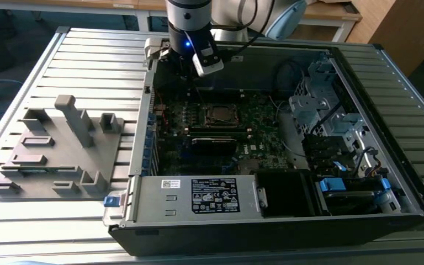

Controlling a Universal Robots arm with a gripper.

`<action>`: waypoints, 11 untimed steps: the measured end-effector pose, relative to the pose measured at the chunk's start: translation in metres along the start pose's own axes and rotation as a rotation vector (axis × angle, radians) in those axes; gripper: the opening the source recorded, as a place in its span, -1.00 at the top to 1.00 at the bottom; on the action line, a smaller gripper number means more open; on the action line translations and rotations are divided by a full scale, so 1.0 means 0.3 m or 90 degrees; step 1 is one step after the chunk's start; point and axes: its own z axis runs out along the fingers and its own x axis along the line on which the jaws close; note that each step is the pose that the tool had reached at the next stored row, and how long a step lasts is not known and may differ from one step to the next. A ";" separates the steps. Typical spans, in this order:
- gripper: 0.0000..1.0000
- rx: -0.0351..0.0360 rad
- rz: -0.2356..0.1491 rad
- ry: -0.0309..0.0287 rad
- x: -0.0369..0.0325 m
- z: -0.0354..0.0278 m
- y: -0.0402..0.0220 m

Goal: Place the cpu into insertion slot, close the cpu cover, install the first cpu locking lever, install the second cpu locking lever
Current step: 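Install the first cpu locking lever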

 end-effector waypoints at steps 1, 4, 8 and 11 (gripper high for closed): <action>0.80 0.0000 0.000 0.0000 -0.008 0.000 0.001; 0.80 0.0000 0.000 0.0004 -0.040 0.001 0.003; 0.80 0.0001 0.000 0.0013 -0.086 0.001 0.006; 0.80 0.0009 0.000 0.0019 -0.112 0.002 0.008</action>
